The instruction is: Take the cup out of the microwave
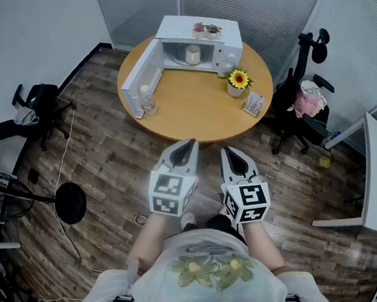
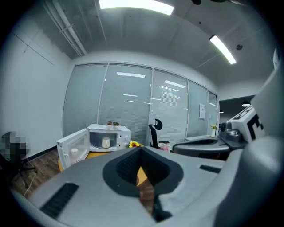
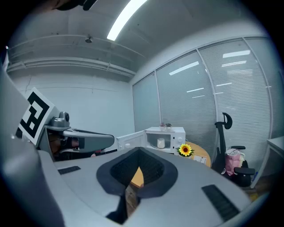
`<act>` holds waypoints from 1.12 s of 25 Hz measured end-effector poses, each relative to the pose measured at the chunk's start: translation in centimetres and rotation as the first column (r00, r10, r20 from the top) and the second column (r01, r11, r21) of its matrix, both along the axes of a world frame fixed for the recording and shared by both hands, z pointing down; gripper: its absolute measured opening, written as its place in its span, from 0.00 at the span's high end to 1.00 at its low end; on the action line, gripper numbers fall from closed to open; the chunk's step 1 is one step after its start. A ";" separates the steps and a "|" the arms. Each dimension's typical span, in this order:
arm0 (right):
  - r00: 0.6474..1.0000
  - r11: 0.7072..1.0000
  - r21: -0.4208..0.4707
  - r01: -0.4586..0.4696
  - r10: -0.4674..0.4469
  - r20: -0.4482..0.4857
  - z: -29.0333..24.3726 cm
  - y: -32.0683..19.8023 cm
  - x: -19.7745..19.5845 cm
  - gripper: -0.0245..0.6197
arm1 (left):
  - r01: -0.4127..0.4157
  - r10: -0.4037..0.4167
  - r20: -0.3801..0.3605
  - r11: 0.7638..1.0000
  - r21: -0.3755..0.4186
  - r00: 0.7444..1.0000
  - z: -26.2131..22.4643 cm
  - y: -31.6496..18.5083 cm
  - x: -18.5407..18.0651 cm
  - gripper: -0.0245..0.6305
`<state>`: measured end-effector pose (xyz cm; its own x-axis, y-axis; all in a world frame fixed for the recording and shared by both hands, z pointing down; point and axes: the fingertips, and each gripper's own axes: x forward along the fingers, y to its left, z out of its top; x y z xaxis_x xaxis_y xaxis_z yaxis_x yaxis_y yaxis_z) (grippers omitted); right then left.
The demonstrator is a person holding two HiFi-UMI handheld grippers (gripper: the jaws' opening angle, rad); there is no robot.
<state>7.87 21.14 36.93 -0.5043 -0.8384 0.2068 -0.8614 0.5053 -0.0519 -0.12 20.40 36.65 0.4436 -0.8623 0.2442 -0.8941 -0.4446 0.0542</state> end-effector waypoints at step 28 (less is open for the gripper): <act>0.994 0.980 -0.164 0.111 -0.112 0.002 4.7 -4.7 -3.6 0.58 | 0.042 -0.046 -0.046 0.996 -0.079 0.998 3.0 -4.9 -4.3 0.96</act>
